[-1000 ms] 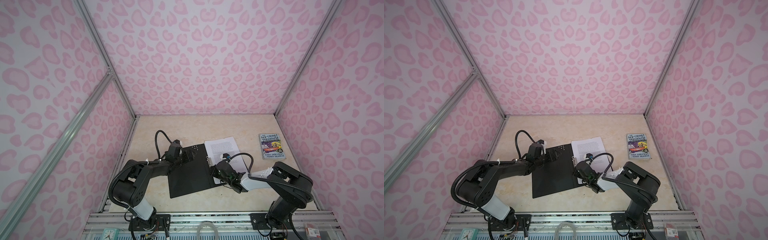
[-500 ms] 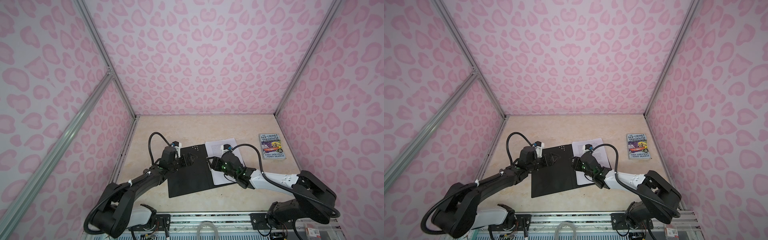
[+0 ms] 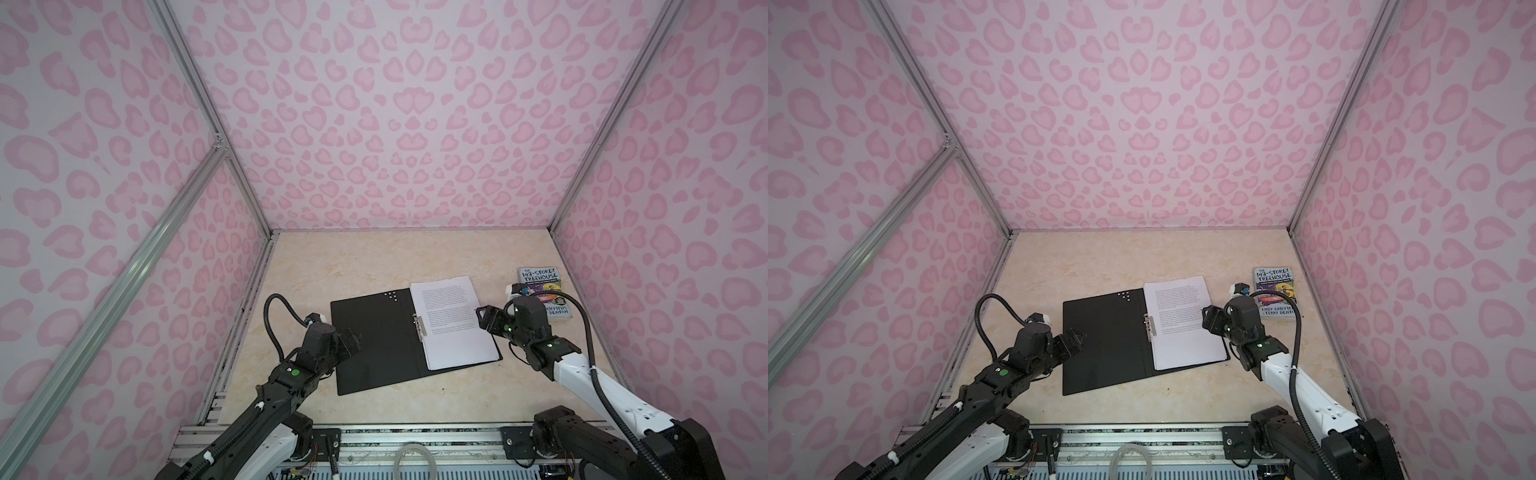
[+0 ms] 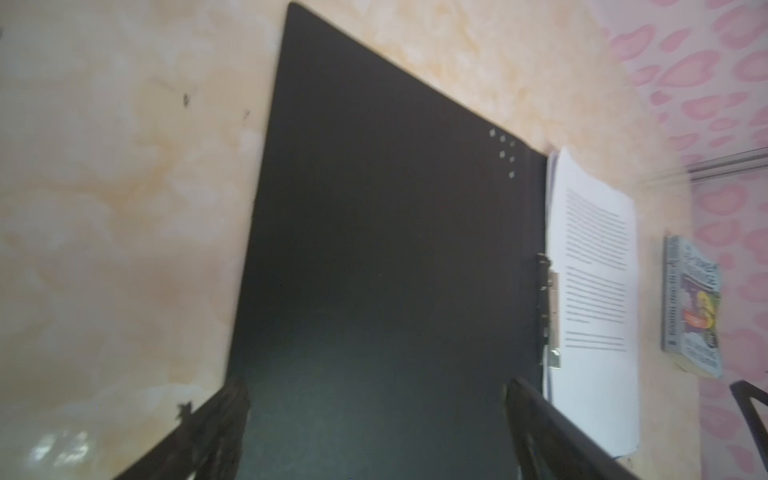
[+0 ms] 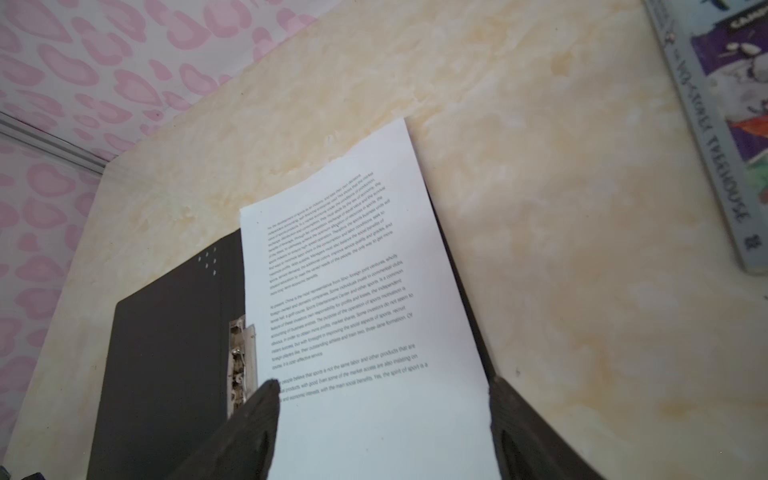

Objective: Put the files into the folder

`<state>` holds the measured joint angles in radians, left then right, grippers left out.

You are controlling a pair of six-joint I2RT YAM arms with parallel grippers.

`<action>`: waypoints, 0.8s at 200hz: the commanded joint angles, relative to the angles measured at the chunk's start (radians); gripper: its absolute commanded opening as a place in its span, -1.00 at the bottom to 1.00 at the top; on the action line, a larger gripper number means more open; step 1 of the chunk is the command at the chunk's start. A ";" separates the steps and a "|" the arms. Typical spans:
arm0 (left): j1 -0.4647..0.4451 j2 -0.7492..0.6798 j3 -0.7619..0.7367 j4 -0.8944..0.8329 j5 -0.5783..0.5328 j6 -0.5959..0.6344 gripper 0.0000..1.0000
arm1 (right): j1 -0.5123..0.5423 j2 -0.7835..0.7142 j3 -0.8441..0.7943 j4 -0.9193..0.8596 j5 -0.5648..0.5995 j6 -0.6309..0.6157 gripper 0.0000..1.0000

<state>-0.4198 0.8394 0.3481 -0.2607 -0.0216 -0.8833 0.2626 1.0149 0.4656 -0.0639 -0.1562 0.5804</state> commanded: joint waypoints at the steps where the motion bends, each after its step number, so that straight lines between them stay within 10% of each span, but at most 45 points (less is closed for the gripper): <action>1: 0.001 0.054 -0.015 -0.036 0.022 -0.032 0.95 | -0.047 -0.012 -0.045 0.004 -0.066 -0.010 0.57; 160: 0.027 0.338 -0.025 0.231 0.295 -0.001 0.95 | -0.045 0.467 -0.011 0.201 -0.237 0.010 0.44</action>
<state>-0.3985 1.1175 0.3275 0.0059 0.0269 -0.8509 0.1993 1.4700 0.4706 0.2718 -0.2352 0.5537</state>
